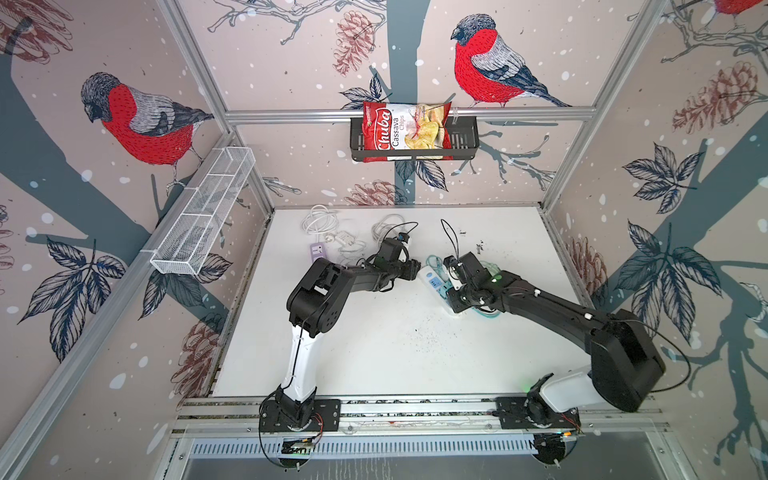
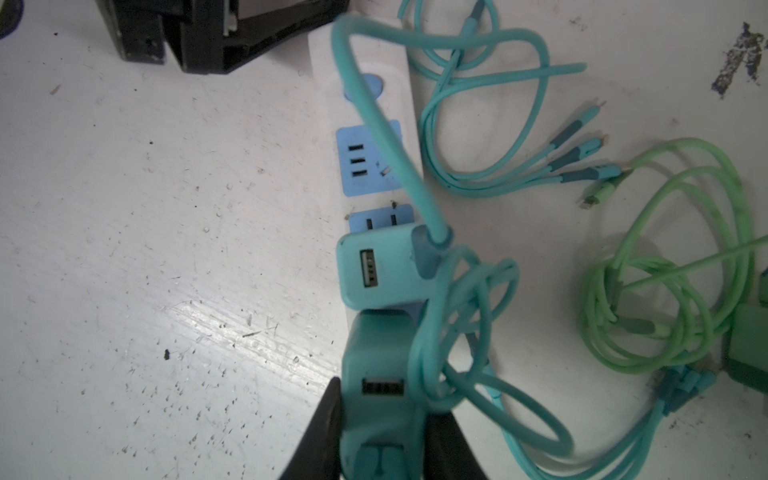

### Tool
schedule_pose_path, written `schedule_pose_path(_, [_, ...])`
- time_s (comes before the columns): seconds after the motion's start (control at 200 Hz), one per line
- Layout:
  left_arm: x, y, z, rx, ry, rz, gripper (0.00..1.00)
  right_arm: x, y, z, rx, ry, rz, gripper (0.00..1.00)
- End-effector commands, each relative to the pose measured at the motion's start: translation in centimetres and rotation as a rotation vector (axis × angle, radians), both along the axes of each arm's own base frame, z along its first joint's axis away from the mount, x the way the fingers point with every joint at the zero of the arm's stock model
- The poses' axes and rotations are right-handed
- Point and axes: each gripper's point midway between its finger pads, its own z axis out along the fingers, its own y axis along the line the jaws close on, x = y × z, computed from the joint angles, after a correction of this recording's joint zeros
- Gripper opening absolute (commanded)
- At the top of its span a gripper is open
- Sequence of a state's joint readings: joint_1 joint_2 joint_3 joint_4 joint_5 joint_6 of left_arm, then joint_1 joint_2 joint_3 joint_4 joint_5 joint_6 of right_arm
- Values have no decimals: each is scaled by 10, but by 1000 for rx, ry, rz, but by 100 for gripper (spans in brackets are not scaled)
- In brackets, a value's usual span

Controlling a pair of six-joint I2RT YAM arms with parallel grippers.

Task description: Insert the plug

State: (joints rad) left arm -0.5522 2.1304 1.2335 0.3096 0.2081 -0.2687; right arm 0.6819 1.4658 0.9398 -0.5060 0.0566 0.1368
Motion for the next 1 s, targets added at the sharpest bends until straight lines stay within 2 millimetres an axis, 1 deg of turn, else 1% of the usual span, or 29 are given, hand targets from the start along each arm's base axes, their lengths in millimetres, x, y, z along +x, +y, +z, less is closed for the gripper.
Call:
schedule_pose_path(0.0, [-16, 8, -32, 62, 128, -18, 61, -29, -6, -19, -20, 147, 14, 1])
schedule_pose_path(0.145, [-11, 3, -32, 56, 132, -26, 61, -29, -6, -19, -20, 146, 9, 0])
schedule_pose_path(0.355, [-12, 7, -29, 52, 129, -19, 61, -28, -7, -24, -33, 158, -3, 0])
schedule_pose_path(0.59, [-13, 12, -10, 37, 97, -7, 61, -29, -6, -31, -42, 182, -14, 1])
schedule_pose_path(0.73, [-16, 17, -3, 36, 86, 2, 62, -26, -5, -27, -44, 174, -16, 4])
schedule_pose_path(0.99, [-29, 29, 14, 24, 60, 32, 63, -10, 10, -5, -2, 120, -14, 20])
